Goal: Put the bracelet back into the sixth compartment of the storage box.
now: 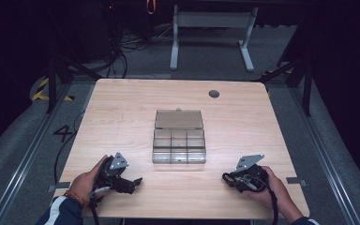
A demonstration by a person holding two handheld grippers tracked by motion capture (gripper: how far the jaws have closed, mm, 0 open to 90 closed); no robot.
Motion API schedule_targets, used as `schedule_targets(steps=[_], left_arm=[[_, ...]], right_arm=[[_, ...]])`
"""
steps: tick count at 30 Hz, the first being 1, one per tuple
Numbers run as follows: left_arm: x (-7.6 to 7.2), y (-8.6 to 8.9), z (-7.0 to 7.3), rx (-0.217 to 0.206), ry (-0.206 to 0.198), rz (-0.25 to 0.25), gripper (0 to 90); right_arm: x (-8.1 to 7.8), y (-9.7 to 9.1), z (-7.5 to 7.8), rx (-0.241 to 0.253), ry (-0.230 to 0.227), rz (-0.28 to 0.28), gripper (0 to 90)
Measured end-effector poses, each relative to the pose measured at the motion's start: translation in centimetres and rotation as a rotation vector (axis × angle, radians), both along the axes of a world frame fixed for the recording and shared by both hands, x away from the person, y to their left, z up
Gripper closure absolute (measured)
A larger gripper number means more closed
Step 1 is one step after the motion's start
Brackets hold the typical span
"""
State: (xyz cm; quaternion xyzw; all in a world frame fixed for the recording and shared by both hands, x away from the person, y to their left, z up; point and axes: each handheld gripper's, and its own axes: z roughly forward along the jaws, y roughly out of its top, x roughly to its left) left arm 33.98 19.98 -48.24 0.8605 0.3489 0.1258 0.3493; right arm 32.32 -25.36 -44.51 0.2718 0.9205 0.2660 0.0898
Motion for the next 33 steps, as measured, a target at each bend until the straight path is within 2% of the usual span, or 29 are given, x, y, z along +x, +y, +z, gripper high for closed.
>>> schedule_targets(steps=[2,3,5,9,12,13,20,23,29,33], left_arm=[[0.0,0.0,0.0,0.0,0.0,0.0,0.1],[0.0,0.0,0.0,0.0,0.0,0.0,0.1],[0.0,0.0,0.0,0.0,0.0,0.0,0.1],[0.0,0.0,0.0,0.0,0.0,0.0,0.1],[0.0,0.0,0.0,0.0,0.0,0.0,0.0],[0.0,0.0,0.0,0.0,0.0,0.0,0.0],[0.0,0.0,0.0,0.0,0.0,0.0,0.1],[0.0,0.0,0.0,0.0,0.0,0.0,0.0],[0.0,0.0,0.0,0.0,0.001,0.0,0.1],[0.0,0.0,0.0,0.0,0.0,0.0,0.1]], right_arm=[[0.0,0.0,0.1,0.0,0.004,-0.015,76.3],[-0.1,0.1,0.2,-0.01,0.01,-0.018,78.0],[-0.2,0.2,0.2,-0.023,0.006,-0.026,79.3],[-0.1,0.1,0.2,-0.019,0.006,-0.035,79.8],[-0.3,-0.2,0.4,0.002,0.007,-0.036,82.7],[-0.3,-0.6,0.8,0.054,0.007,-0.03,83.0],[-0.6,-0.9,1.7,0.065,-0.024,-0.03,83.1],[-0.5,-1.3,2.2,0.094,-0.037,-0.039,83.1],[-0.1,-1.5,3.3,0.121,-0.074,-0.044,83.1],[0.2,-1.4,3.8,0.142,-0.082,-0.044,83.1]])
